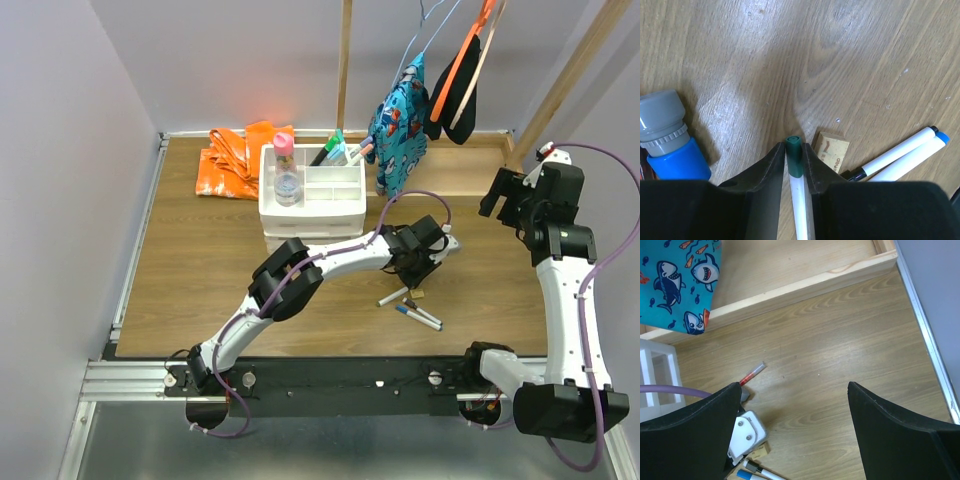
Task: Sort the stationery into containers
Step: Pick up the pen from the center of the board, then place the pen in the drawer.
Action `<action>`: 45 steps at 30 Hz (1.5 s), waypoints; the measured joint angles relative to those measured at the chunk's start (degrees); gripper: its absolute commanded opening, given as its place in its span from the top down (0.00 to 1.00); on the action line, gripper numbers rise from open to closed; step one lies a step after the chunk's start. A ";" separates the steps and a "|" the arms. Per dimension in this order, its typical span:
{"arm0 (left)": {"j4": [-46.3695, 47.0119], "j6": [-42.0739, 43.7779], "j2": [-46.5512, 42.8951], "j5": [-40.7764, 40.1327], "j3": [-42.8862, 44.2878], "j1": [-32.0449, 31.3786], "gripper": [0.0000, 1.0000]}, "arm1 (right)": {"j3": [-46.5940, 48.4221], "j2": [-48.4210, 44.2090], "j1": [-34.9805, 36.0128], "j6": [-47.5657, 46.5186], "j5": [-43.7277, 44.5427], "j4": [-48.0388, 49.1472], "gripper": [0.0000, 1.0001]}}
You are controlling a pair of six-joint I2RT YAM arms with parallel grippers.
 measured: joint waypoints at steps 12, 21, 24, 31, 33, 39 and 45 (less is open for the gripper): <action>1.84 3.02 -2.08 -1.11 -3.74 -0.26 0.84 | -1.44 -1.70 -0.02 0.00 -0.28 0.02 0.06; 0.48 6.62 -2.75 -1.11 -3.93 -0.76 0.96 | -2.21 -2.80 -0.02 -0.11 -0.28 0.00 0.06; -3.87 7.61 -4.11 -0.46 -3.93 -0.92 0.96 | -2.01 -2.75 -0.02 -0.46 -0.26 -0.11 0.06; -16.39 11.21 -12.24 5.64 5.22 -0.42 0.98 | 1.60 -0.26 -0.02 -2.25 -0.28 -0.37 0.09; -17.38 11.54 -15.43 8.28 8.39 0.02 0.98 | 2.25 0.85 -0.02 -2.73 -0.31 -0.48 0.10; -16.00 11.54 -26.88 15.19 18.05 4.31 0.98 | 5.03 4.66 -0.17 -3.61 -2.10 -0.94 0.12; -0.68 10.60 -38.60 17.53 7.06 13.40 0.99 | 8.28 5.16 -0.28 -3.65 -3.76 -0.85 0.12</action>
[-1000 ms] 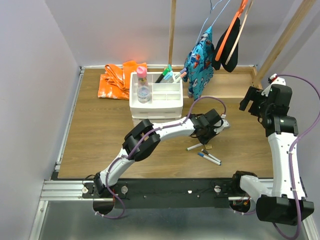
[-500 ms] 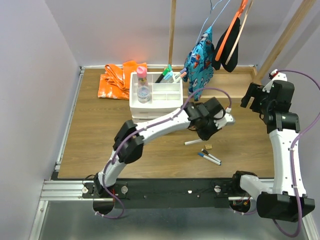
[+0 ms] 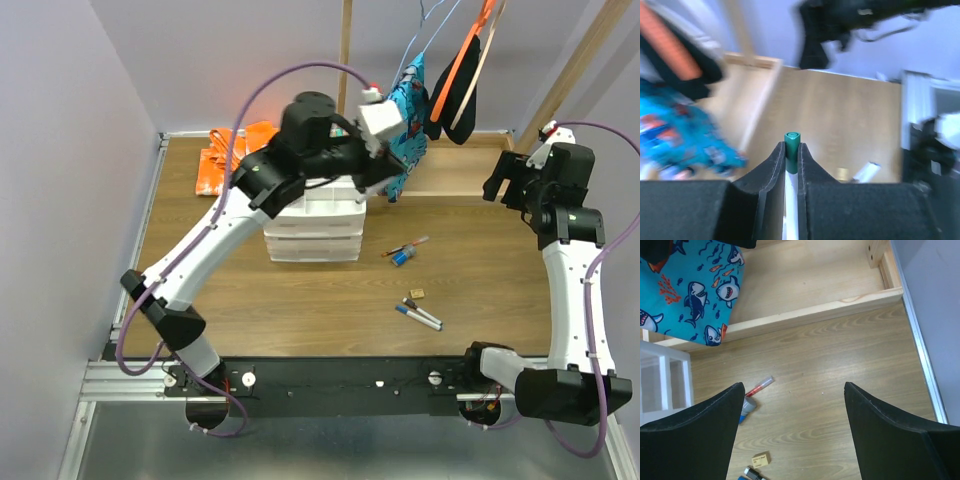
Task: Sort the stationery into containers
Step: Place the pen in the drawer.
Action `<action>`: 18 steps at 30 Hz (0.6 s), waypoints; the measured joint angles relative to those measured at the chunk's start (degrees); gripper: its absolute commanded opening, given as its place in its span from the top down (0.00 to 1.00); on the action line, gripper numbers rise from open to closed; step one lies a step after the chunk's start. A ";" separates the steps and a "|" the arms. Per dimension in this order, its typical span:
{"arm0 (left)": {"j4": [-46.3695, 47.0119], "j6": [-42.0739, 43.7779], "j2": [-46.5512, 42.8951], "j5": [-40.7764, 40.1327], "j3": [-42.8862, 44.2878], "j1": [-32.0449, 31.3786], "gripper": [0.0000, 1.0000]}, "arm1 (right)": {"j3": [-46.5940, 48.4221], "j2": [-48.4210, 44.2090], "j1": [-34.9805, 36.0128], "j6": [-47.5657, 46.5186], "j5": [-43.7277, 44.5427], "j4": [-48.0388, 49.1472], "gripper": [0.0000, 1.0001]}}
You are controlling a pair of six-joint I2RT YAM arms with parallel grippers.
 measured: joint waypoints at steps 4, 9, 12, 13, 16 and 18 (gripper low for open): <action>17.18 -1.38 -6.69 -0.33 -15.56 8.31 1.00 | 0.26 0.00 0.00 -0.02 -0.68 0.22 0.13; 32.35 -2.80 -7.41 -1.14 -26.86 13.09 1.00 | 0.52 0.09 0.00 -0.70 -1.27 0.20 0.14; 36.89 -3.19 -5.90 -1.66 -27.63 13.92 1.00 | 1.05 0.17 0.00 -1.46 -1.27 0.22 0.14; 38.73 -3.37 -5.33 -1.84 -27.63 14.16 1.00 | 1.16 0.17 0.00 -1.53 -1.27 0.20 0.14; 41.81 -3.85 -4.85 -1.99 -27.63 14.51 1.00 | 1.62 0.22 -0.22 -1.97 -1.27 0.20 0.14; 43.71 -4.17 -4.63 -1.99 -27.63 14.60 1.00 | 1.64 0.20 -0.50 -2.25 -1.27 0.17 0.14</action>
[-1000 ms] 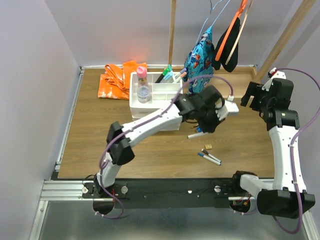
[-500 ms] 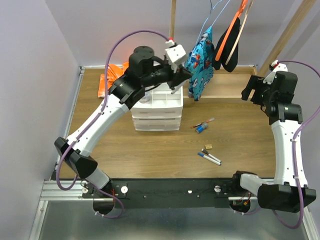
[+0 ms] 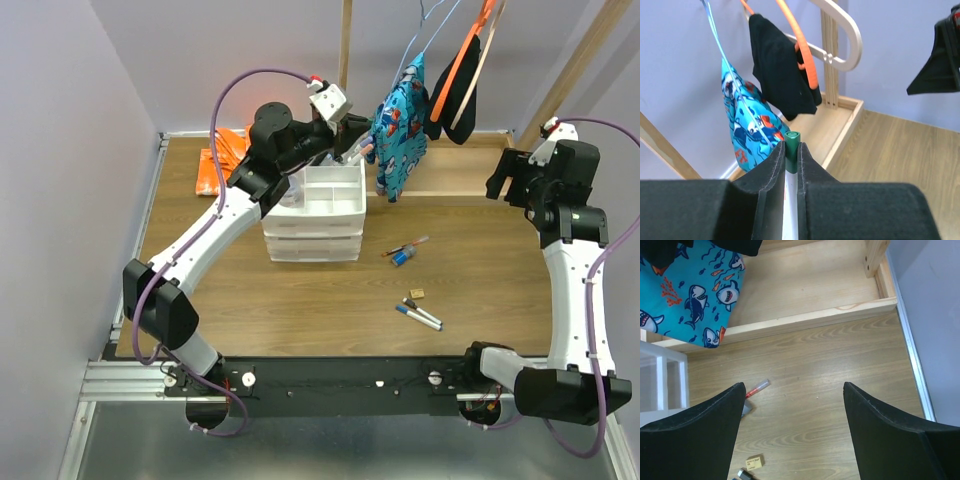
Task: Sort the stationery into containers
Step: Place the pen in the drawer.
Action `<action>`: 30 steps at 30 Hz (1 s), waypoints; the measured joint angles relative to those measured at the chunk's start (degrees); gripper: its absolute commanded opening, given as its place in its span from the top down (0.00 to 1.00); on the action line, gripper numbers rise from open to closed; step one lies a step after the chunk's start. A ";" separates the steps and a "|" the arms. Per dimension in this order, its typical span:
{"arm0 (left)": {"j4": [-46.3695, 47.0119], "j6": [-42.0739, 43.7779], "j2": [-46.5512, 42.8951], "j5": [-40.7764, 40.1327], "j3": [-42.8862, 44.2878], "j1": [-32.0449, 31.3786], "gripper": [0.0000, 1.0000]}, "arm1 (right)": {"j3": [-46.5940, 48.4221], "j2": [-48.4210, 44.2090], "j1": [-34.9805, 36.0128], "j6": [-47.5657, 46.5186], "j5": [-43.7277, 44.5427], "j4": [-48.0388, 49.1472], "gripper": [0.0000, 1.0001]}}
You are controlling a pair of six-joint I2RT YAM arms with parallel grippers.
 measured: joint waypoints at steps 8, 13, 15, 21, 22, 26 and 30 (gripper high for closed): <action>5.01 -0.44 3.63 -0.04 -0.85 0.55 1.00 | 0.00 -0.09 -1.60 -0.76 0.00 -0.13 0.14; 6.27 -0.52 7.28 -0.31 -1.07 1.42 1.00 | 0.00 -0.09 -2.47 -0.76 -0.15 -0.31 0.14; 6.49 -0.52 8.13 -0.68 -1.07 1.55 1.00 | -0.02 -0.09 -2.62 -0.76 -0.20 -0.31 0.14; 7.10 -0.52 8.83 -0.98 -1.05 1.95 1.00 | -1.38 -0.37 -3.10 -0.74 -0.68 -0.37 0.14; 7.32 -0.52 8.83 -0.98 -1.07 2.03 1.00 | -1.53 -0.39 -3.17 -0.74 -0.81 -0.37 0.14; 8.15 -1.25 8.83 -1.03 -1.05 2.14 1.00 | -1.66 -0.42 -3.34 -0.74 -1.07 -0.44 0.14; 8.94 -2.08 8.94 -1.01 -0.83 2.19 1.00 | -1.86 -0.44 -3.37 -0.72 -1.49 -0.44 0.14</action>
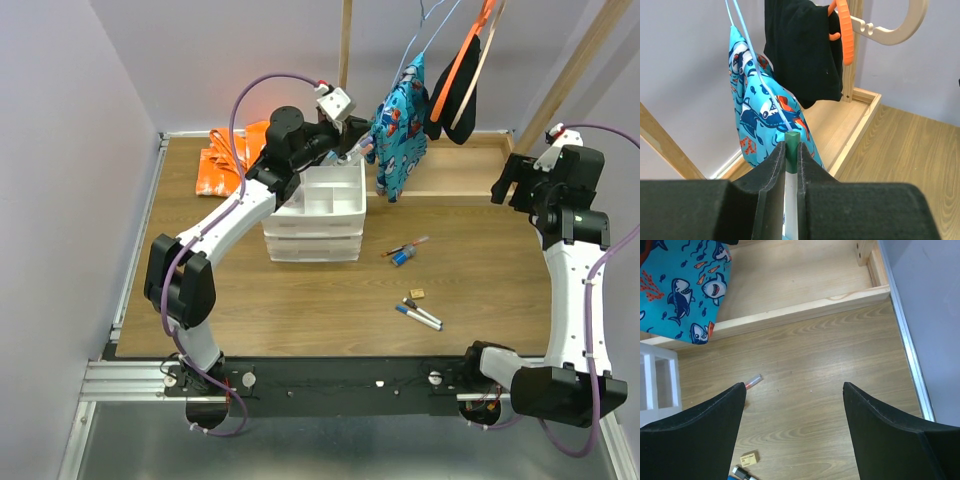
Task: Sort the stationery into containers
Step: Place the pen in the drawer.
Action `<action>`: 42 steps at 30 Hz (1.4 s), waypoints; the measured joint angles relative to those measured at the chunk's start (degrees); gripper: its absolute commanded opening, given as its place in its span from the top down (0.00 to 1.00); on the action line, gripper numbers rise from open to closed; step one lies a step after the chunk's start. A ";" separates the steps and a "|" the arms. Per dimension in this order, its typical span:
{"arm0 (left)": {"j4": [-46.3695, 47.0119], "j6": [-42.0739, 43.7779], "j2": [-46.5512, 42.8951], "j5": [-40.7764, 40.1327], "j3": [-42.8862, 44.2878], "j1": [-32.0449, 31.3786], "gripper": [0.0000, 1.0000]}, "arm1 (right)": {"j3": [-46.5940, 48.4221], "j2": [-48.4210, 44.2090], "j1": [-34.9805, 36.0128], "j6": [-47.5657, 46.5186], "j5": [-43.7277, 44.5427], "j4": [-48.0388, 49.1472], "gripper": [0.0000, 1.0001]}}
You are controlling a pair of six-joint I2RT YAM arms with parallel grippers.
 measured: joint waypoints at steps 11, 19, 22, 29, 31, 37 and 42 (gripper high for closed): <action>1.46 0.00 2.58 -0.02 0.22 0.07 0.99 | -0.87 -0.28 -0.63 -0.02 -0.44 -0.11 0.14; 1.42 0.00 1.88 -0.09 -2.23 0.07 0.91 | -2.45 -0.98 -0.76 0.00 -1.18 -0.24 0.14; 1.33 0.02 0.90 -0.31 -3.28 0.07 0.82 | -2.45 -0.98 -0.81 0.02 -1.64 -0.24 0.14; 0.94 0.31 -2.64 -1.62 -4.28 0.07 0.61 | -2.45 -0.98 -0.85 0.22 -2.32 -0.22 0.14; 0.83 0.35 -3.56 -2.03 -4.28 0.07 0.58 | -2.45 -0.98 -0.85 0.22 -2.58 -0.24 0.14; 0.59 1.22 -4.74 -2.67 -4.28 0.07 0.52 | -2.45 -1.40 -0.85 0.22 -3.26 -0.24 0.14; -1.62 1.99 -5.33 -2.91 -4.28 0.07 0.50 | -1.99 -1.81 -0.87 -0.07 -3.80 -0.87 0.14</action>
